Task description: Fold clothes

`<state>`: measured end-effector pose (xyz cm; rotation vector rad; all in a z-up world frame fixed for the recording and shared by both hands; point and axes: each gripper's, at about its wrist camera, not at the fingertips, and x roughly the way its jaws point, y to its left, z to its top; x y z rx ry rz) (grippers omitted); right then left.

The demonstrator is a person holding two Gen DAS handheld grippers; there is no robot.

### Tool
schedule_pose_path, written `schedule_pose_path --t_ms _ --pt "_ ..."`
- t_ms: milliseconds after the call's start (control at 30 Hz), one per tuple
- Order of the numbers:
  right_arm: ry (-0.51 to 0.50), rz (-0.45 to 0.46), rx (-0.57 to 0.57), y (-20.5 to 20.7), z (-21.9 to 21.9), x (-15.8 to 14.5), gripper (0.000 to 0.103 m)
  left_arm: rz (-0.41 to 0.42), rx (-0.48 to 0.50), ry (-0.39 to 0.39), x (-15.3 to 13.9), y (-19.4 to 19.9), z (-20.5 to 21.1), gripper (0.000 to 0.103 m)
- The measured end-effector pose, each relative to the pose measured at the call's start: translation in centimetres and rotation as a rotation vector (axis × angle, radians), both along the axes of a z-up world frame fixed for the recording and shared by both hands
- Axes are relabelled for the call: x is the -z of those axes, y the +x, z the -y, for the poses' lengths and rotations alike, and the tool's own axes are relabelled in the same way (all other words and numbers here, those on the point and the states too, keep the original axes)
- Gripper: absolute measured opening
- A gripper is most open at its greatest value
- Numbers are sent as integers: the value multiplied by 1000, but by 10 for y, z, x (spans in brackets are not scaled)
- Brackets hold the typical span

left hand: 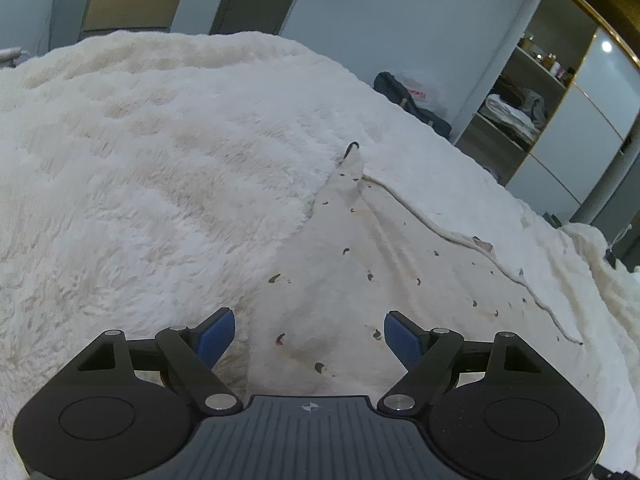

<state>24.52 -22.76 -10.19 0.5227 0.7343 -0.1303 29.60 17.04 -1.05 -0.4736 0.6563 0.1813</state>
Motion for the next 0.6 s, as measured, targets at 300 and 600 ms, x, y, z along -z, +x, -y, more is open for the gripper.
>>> schedule_pose_path --t_ms 300,600 --pt "2 -1 1 1 0 0 62 11 4 38 -3 0 3 78" --pt "3 -1 0 1 0 0 62 16 24 67 -3 3 8 78"
